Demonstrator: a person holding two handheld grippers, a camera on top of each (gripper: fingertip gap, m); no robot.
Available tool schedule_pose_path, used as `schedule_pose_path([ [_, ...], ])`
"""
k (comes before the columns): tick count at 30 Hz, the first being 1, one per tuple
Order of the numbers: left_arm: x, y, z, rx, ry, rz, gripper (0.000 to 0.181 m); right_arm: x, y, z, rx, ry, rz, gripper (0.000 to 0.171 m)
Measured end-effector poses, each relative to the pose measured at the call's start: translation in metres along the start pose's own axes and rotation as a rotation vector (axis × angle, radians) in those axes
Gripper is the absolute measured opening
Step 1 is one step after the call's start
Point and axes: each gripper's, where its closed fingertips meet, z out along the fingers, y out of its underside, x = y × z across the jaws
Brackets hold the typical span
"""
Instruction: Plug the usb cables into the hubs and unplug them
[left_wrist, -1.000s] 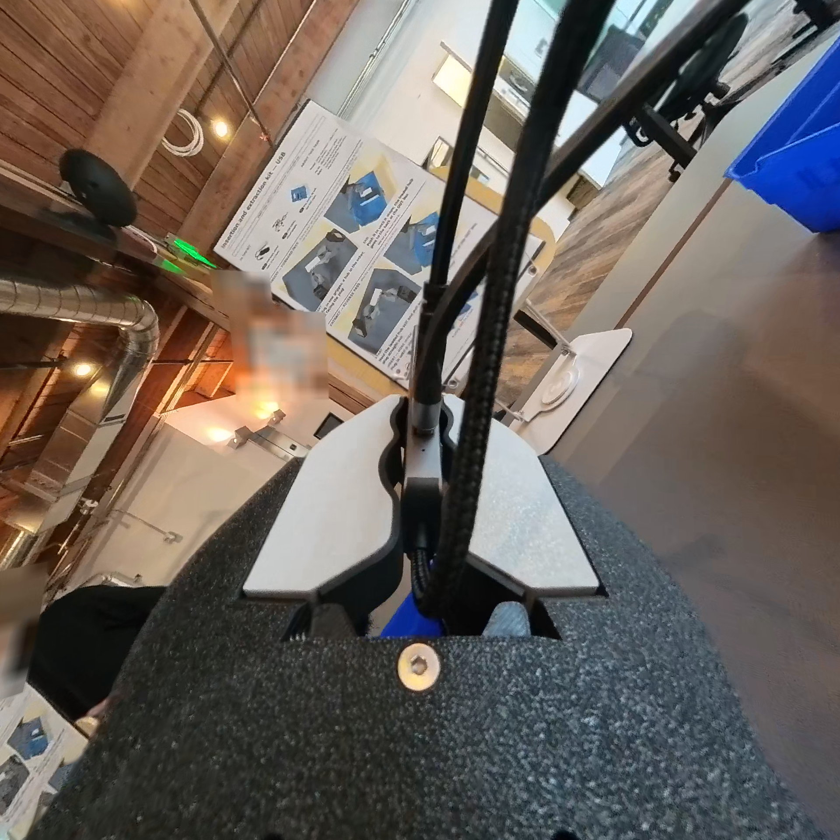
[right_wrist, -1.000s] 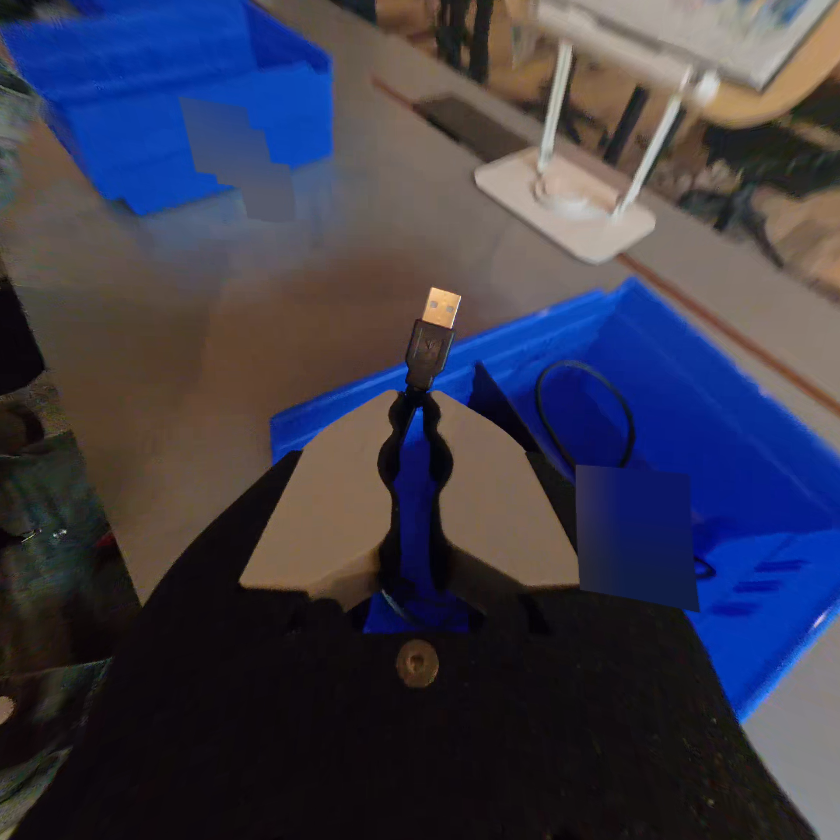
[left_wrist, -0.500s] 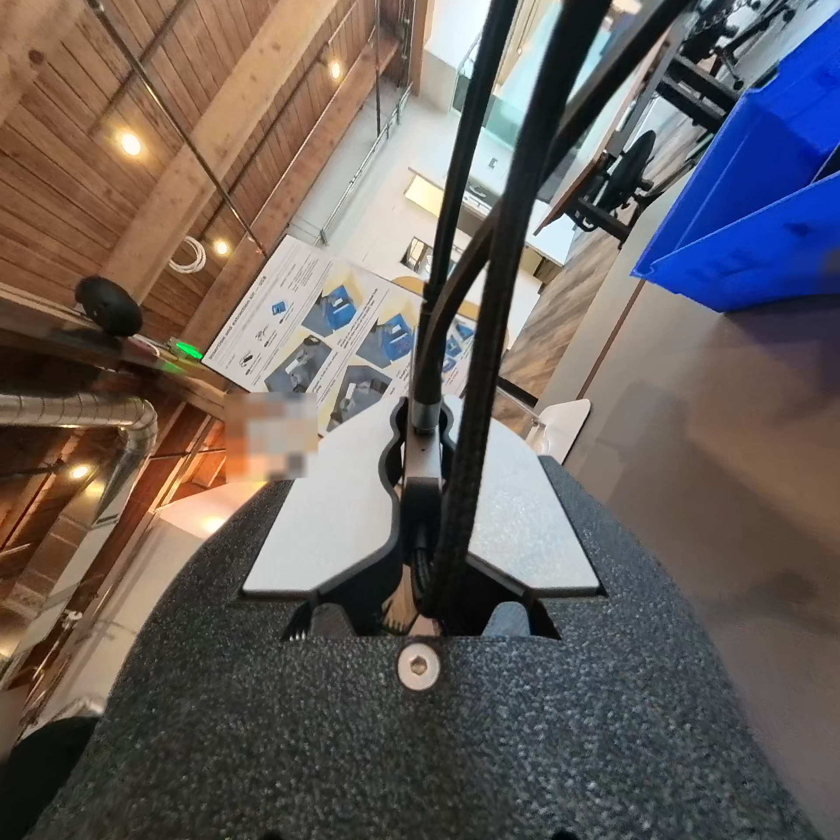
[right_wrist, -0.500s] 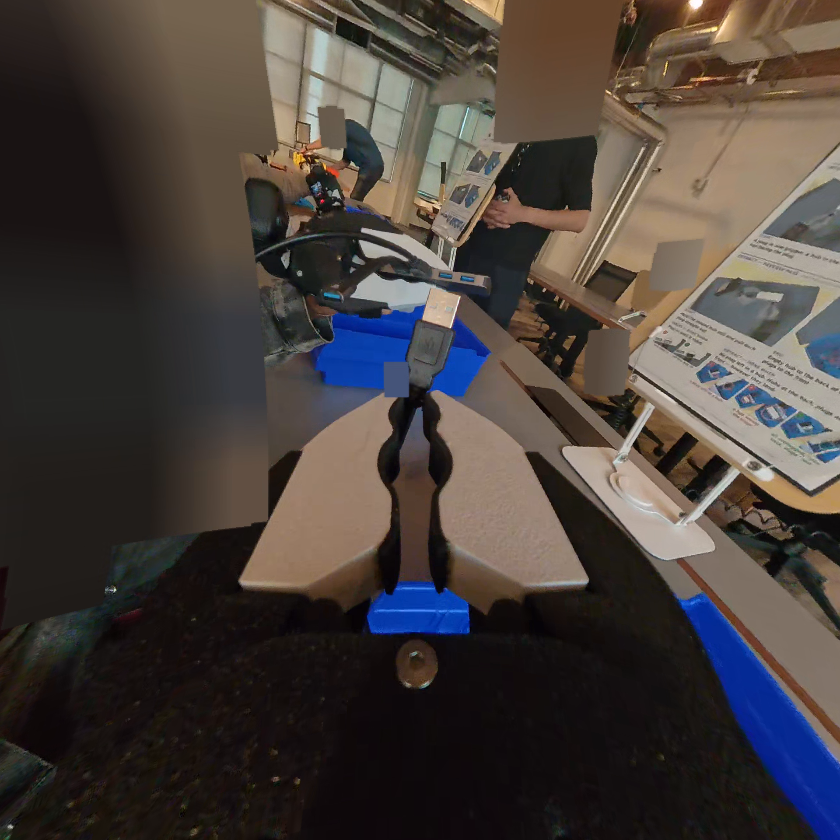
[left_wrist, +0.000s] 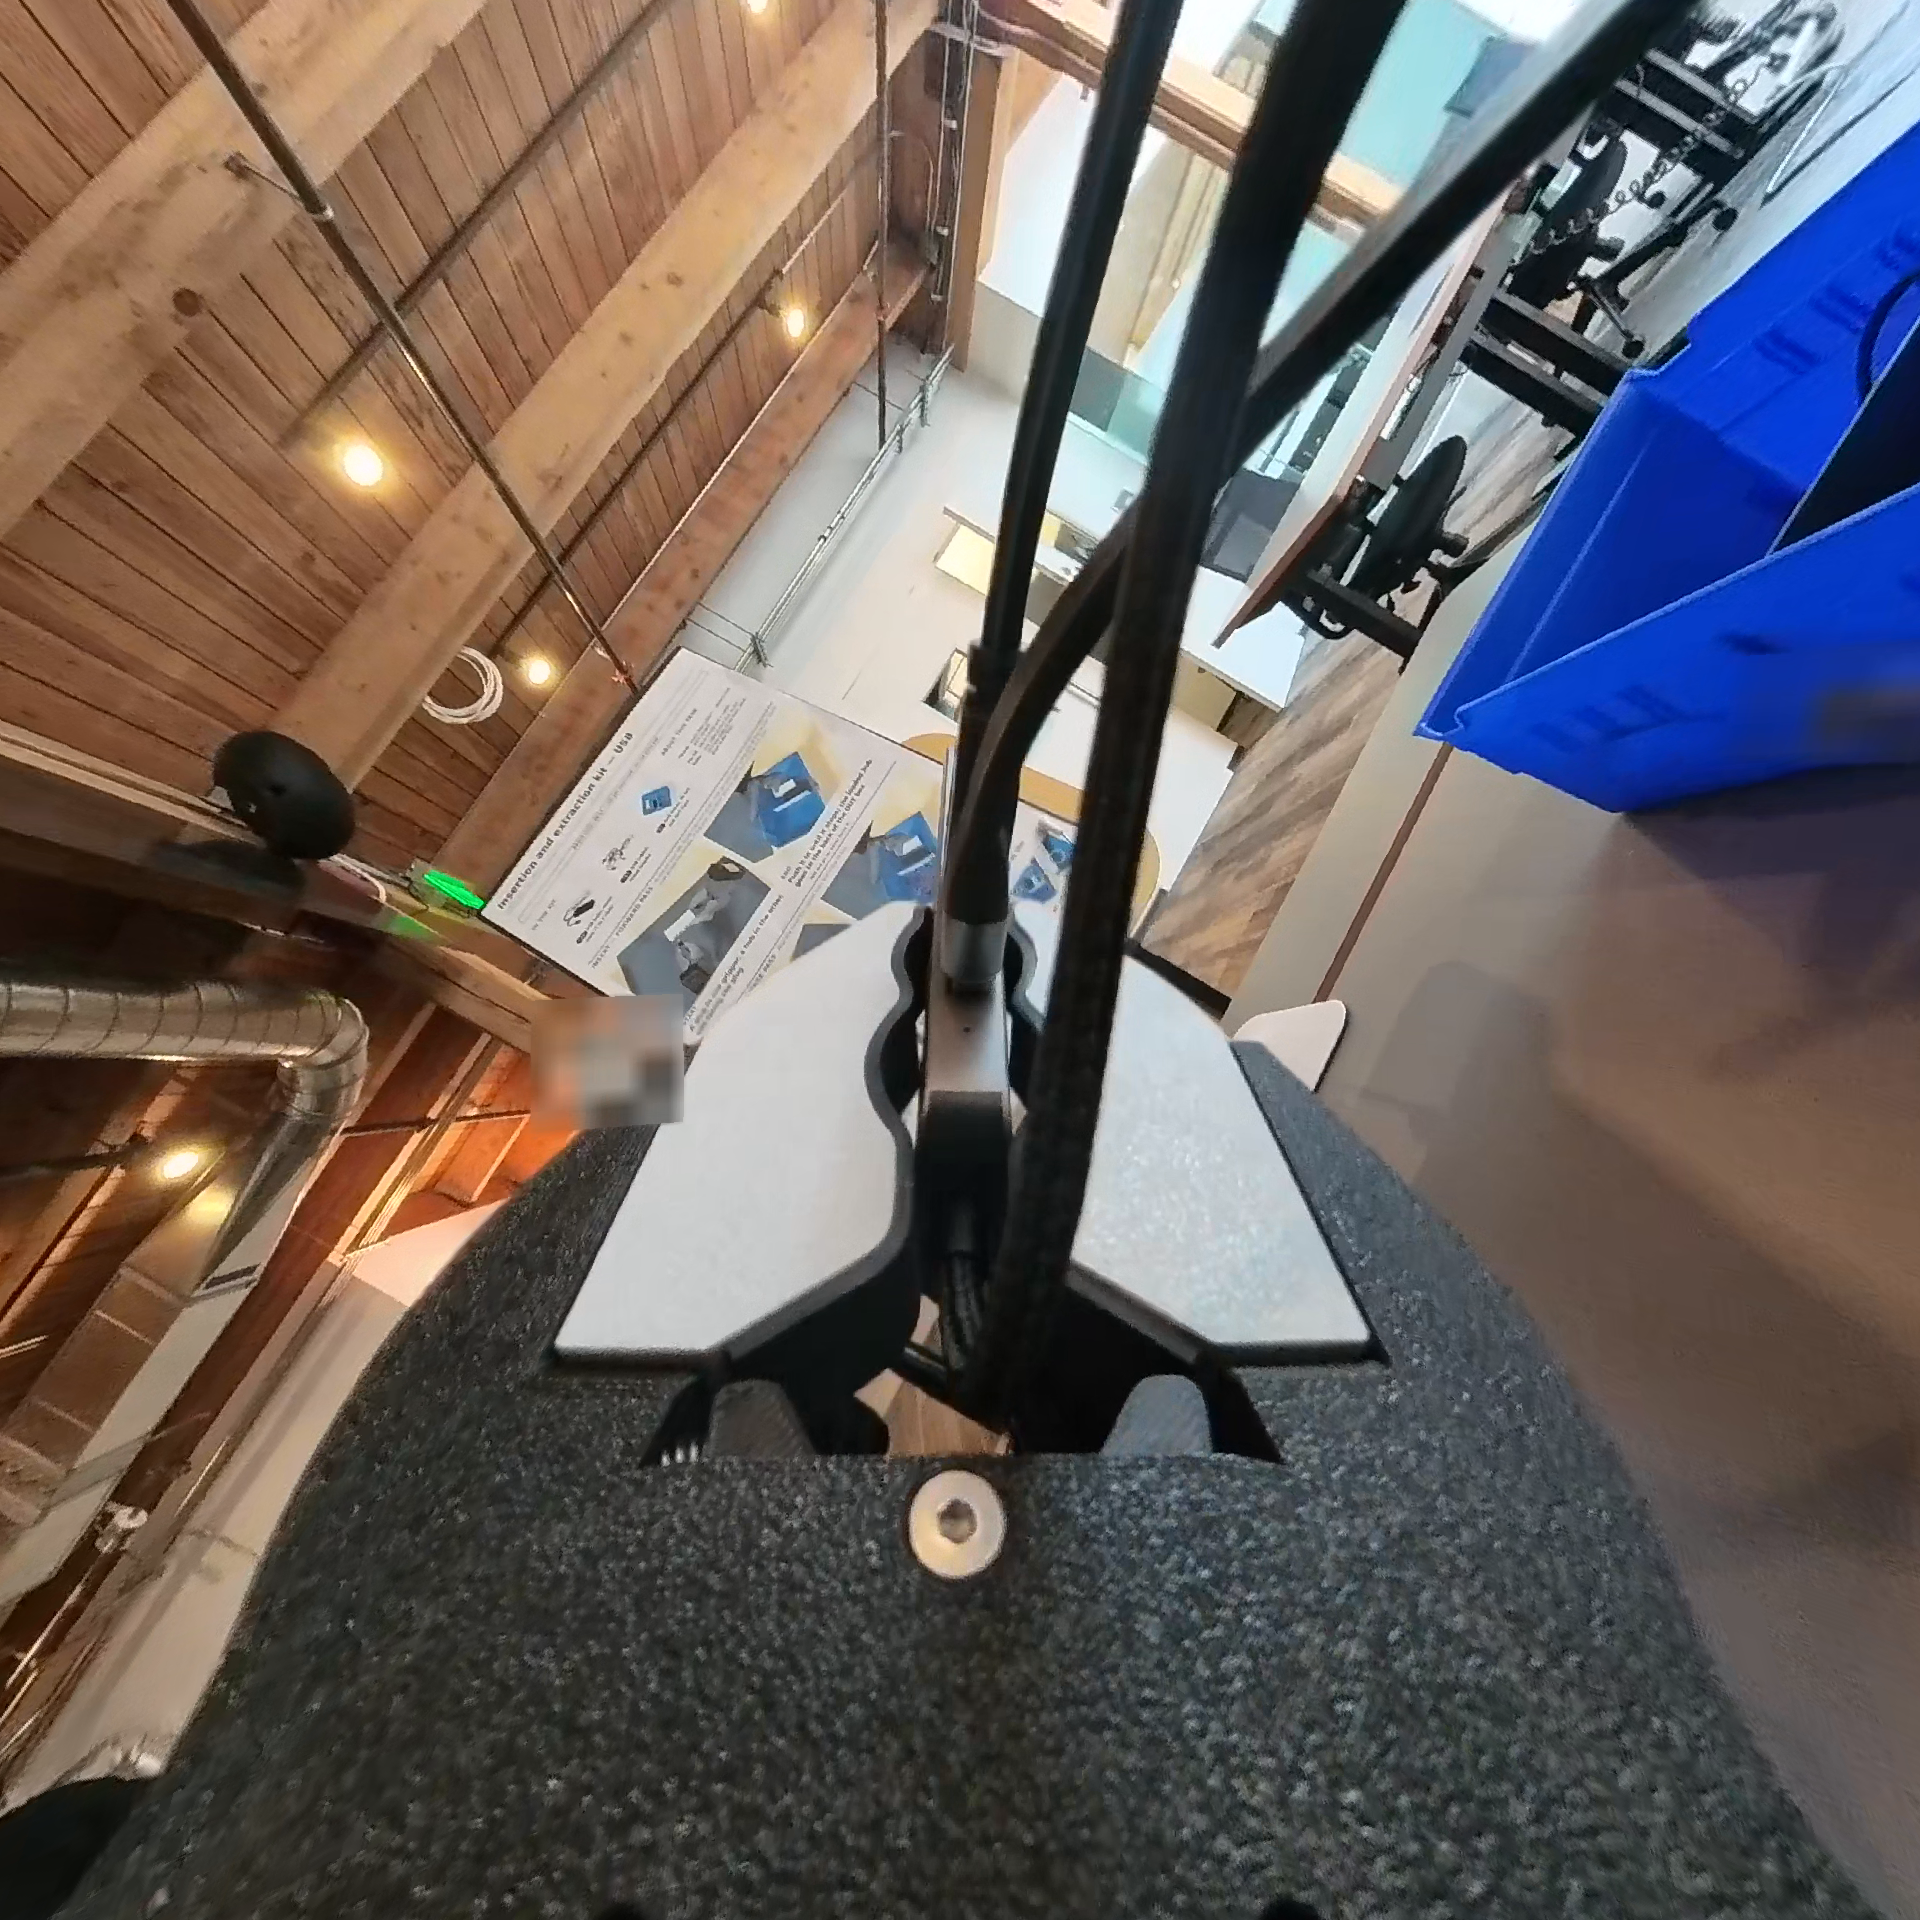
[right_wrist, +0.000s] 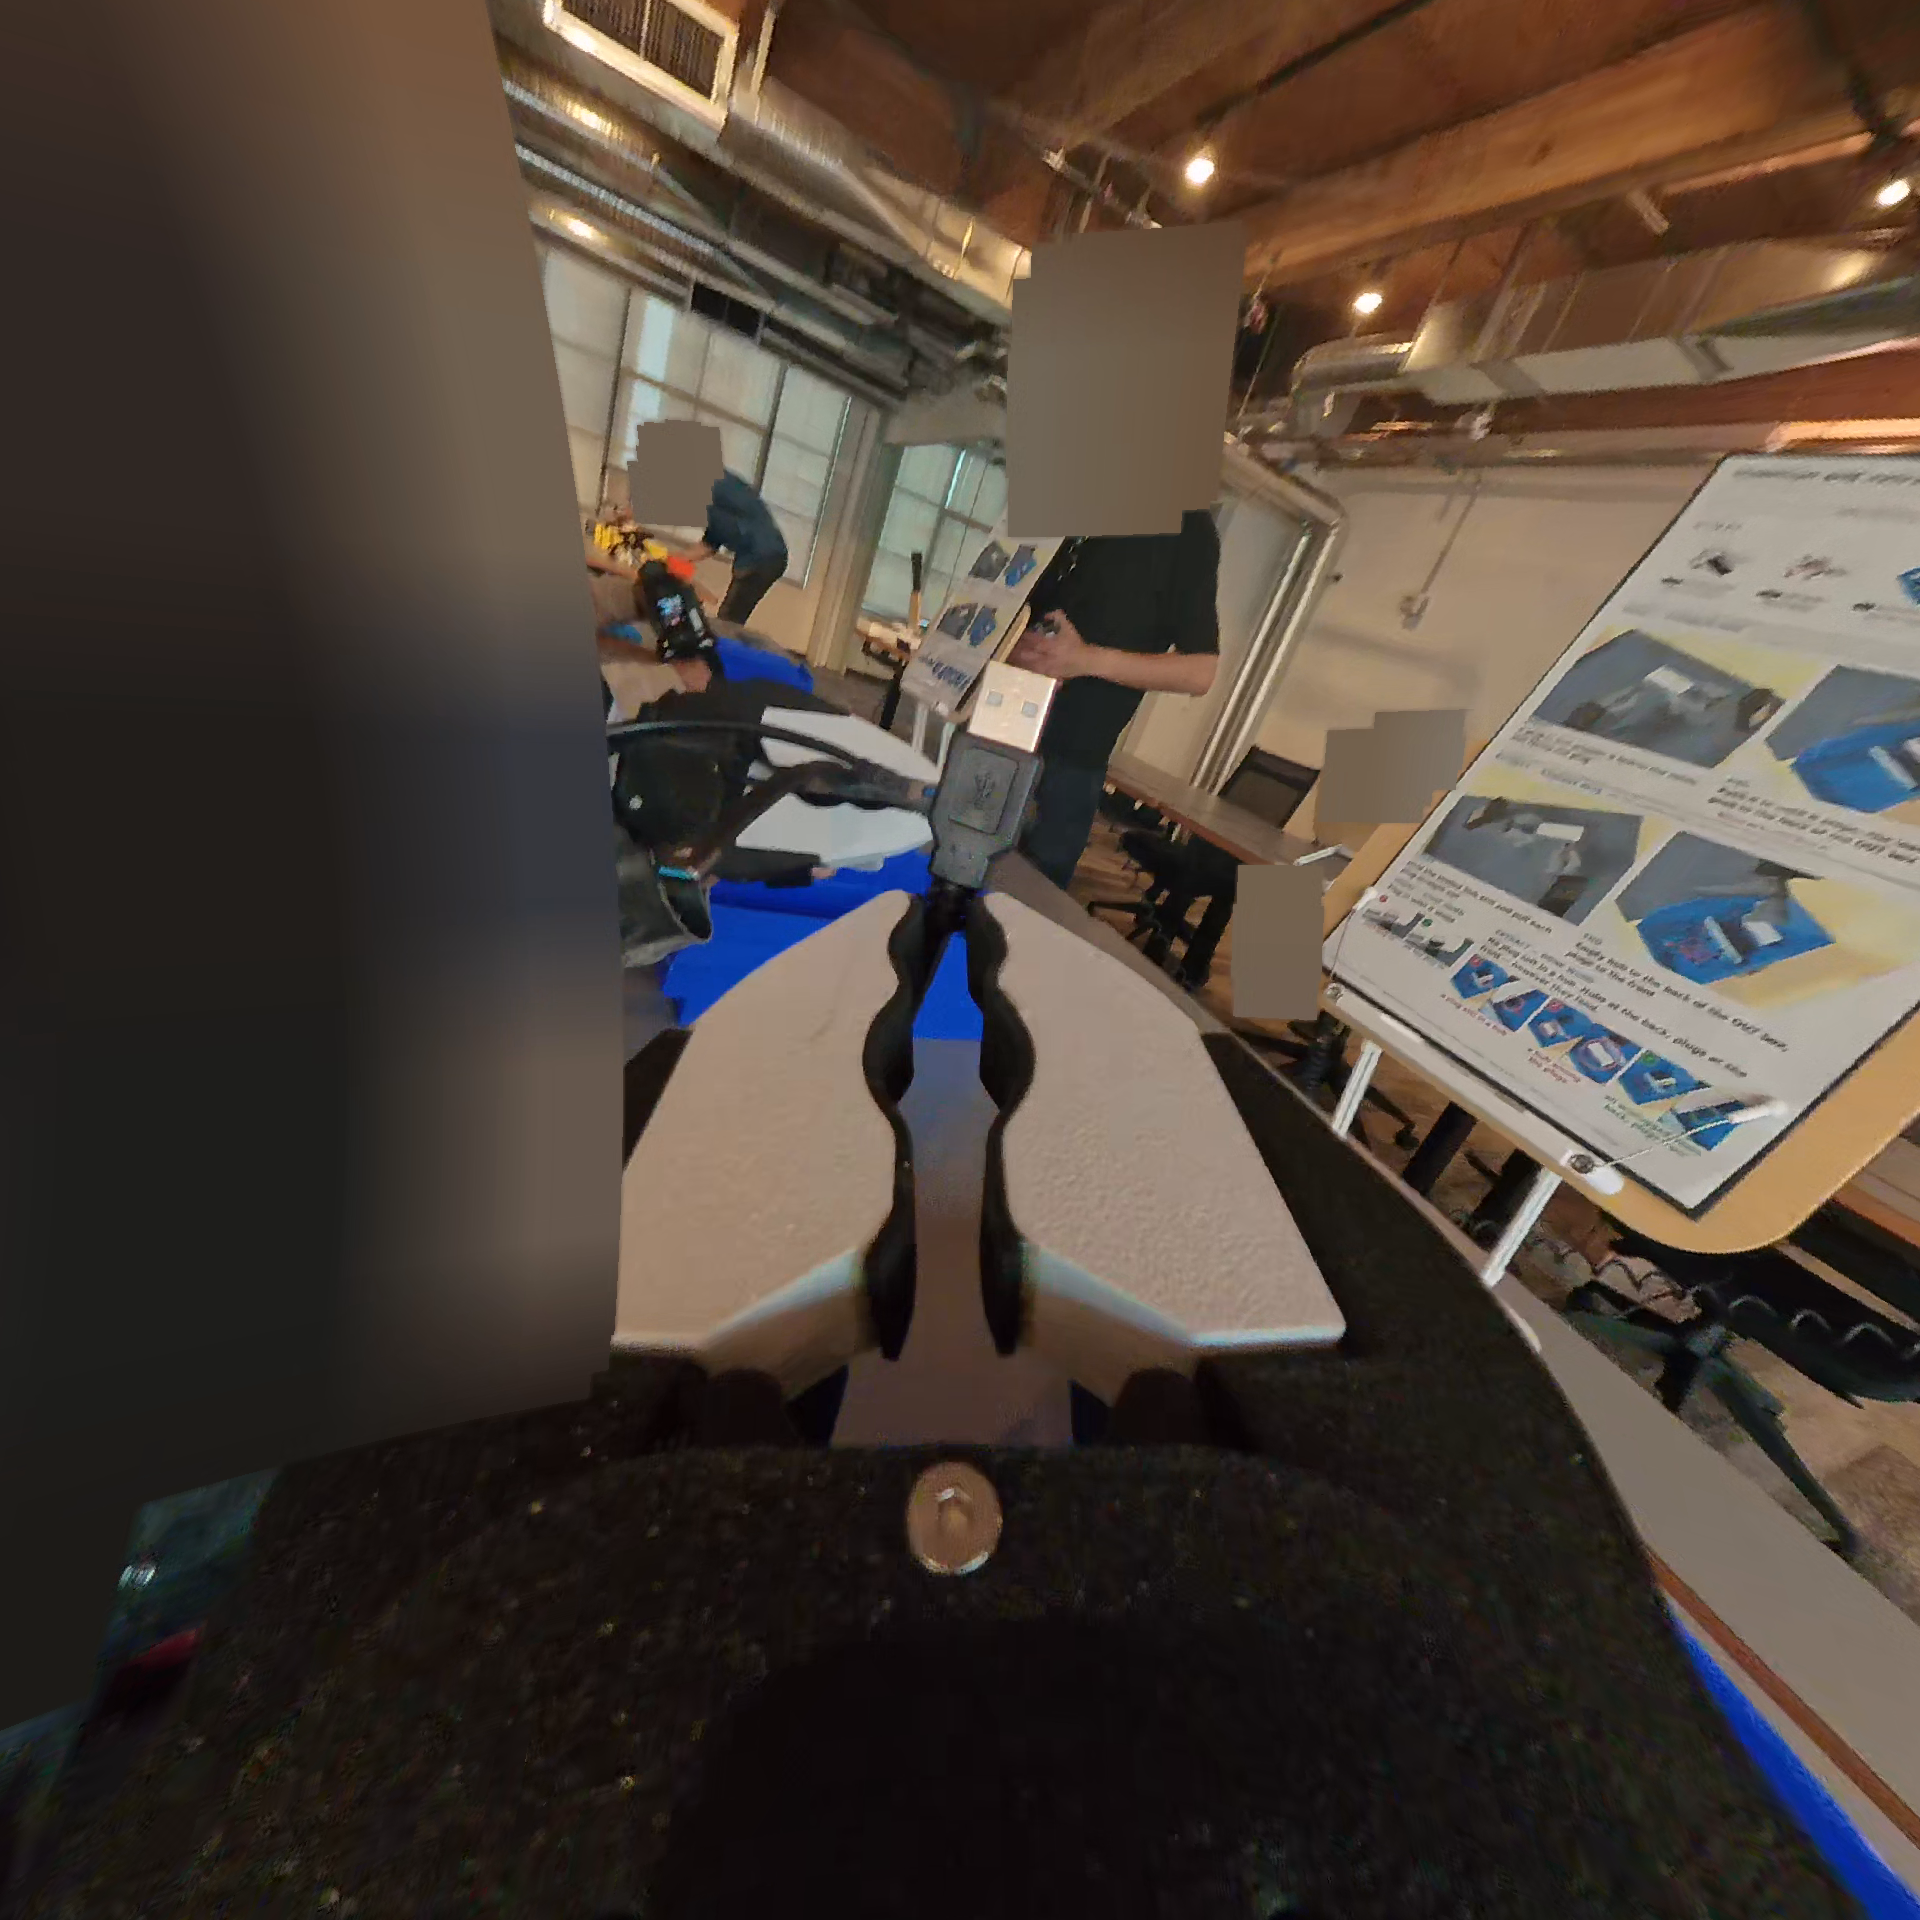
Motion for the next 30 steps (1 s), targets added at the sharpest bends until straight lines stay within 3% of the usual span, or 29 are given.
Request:
schedule_pose_path([
  [11,0.003,-0.008,0.000,0.025,0.005,0.027,0.012,0.003,-0.044,-0.026,0.225,0.041,-0.002,0.006],
  [23,0.004,-0.015,0.001,0.030,-0.003,0.063,0.012,-0.015,-0.044,-0.013,0.183,-0.015,-0.032,0.007],
  [30,0.001,-0.019,-0.001,0.074,-0.022,0.055,0.012,-0.049,-0.077,0.003,0.428,-0.289,0.329,0.007],
])
